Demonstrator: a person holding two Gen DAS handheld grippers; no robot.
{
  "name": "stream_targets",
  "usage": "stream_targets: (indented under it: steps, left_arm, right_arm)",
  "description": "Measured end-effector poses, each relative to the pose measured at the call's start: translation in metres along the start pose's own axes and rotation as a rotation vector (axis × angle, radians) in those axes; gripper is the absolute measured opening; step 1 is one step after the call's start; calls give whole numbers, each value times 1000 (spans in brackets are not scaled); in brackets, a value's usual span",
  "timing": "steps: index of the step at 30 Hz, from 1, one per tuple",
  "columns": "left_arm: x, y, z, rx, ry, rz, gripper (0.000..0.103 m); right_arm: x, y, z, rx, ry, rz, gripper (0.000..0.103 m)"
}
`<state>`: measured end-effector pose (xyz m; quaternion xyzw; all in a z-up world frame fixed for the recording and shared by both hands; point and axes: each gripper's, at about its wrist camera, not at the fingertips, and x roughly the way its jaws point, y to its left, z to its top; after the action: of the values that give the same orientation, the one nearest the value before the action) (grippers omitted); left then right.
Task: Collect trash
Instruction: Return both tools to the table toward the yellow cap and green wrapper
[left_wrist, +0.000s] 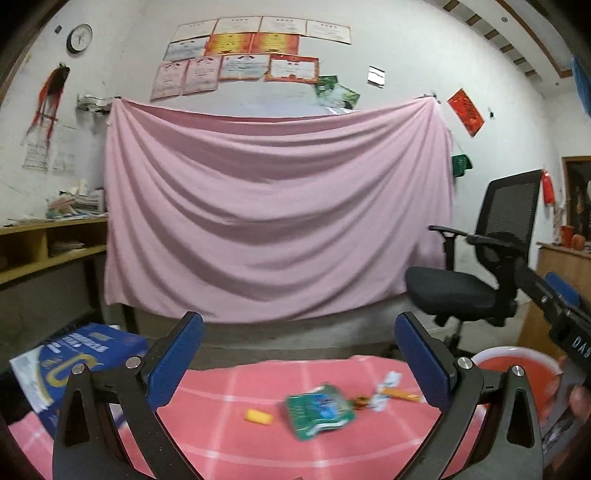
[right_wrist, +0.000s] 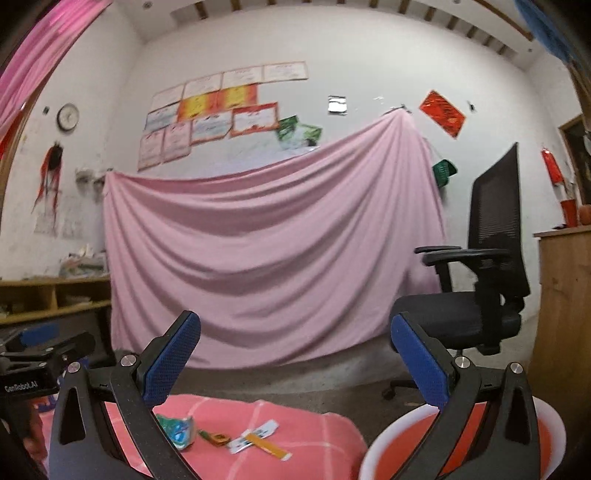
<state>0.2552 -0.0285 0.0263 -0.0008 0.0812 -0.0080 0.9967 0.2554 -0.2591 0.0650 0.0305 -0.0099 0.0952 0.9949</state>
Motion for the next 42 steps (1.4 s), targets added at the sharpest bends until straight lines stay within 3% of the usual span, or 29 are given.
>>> stream_targets:
  steps: [6, 12, 16, 22, 28, 31, 32, 33, 34, 36, 38, 42]
  left_arm:
    - [4, 30, -21, -15, 7, 63, 101]
    - [20, 49, -29, -37, 100, 87, 101]
    - [33, 52, -33, -3, 178, 124, 101]
    - [57, 60, -41, -33, 309, 89, 101]
    - [84, 57, -48, -53, 469, -4, 99]
    - [98, 54, -52, -56, 539, -41, 87]
    - [104, 53, -54, -59, 566, -55, 78]
    - [110, 52, -56, -63, 595, -69, 76]
    - [115, 53, -58, -71, 622, -85, 75]
    - [126, 57, -62, -107, 665, -124, 60]
    - [134, 60, -62, -128, 698, -150, 55]
    - [142, 58, -63, -112, 745, -143, 55]
  right_arm:
    - [15, 24, -9, -56, 49, 56, 103]
    - [30, 41, -20, -111, 109, 84, 103]
    - [55, 43, -33, -89, 220, 63, 103]
    - [87, 38, -53, -21, 424, 56, 103]
    - [103, 36, -60, 16, 500, 120, 103]
    - [116, 40, -64, 13, 546, 157, 101]
    - [120, 42, -67, 7, 566, 167, 95]
    - [124, 43, -69, 3, 586, 176, 90]
    - [128, 46, -73, 0, 613, 191, 88]
    - [132, 48, -79, 3, 650, 210, 83]
    - [133, 49, -80, 8, 668, 228, 81]
    - [136, 49, -84, 28, 710, 251, 81]
